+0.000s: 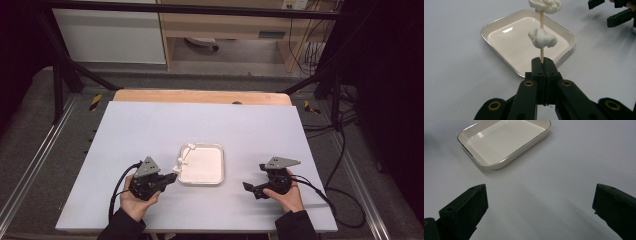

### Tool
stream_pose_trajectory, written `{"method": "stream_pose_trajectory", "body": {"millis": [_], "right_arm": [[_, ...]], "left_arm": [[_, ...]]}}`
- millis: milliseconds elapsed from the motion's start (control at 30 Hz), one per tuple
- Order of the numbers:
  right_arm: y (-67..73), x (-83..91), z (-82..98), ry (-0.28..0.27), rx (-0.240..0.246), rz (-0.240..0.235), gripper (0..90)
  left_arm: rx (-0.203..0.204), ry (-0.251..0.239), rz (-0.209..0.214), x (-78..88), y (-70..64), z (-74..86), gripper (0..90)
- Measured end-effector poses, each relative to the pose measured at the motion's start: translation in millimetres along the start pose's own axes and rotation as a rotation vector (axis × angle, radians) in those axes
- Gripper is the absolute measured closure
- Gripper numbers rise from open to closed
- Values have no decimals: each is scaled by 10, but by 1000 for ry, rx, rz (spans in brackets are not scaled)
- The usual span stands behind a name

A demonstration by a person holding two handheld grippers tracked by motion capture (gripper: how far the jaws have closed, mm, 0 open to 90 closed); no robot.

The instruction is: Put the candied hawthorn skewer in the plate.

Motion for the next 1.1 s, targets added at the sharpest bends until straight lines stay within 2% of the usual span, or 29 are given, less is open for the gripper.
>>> {"method": "stream_pose_trajectory", "body": {"millis": [267, 667, 867, 1100], "right_arm": [[-55, 54, 86, 3, -14, 20, 7], [-89, 96, 141, 7, -12, 31, 7], [-90, 129, 168, 9, -14, 30, 7], [-114, 152, 173, 2, -21, 37, 7]], "left_arm": [[12, 47, -8, -98, 2, -87, 888], [4, 111, -26, -370, -26, -202, 888], [2, 149, -28, -520, -51, -223, 887], [-5, 195, -62, -679, -27, -185, 887]]}}
Point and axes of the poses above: each handheld gripper's, and its own axes: x roughly backward along the jaws, z roughly out of its underside, y roughly to its left, the point moved 8 cm from there along -x, roughly forward along the jaws, and after that the axes turned 10 degrees about x, right-handed, at the moved point
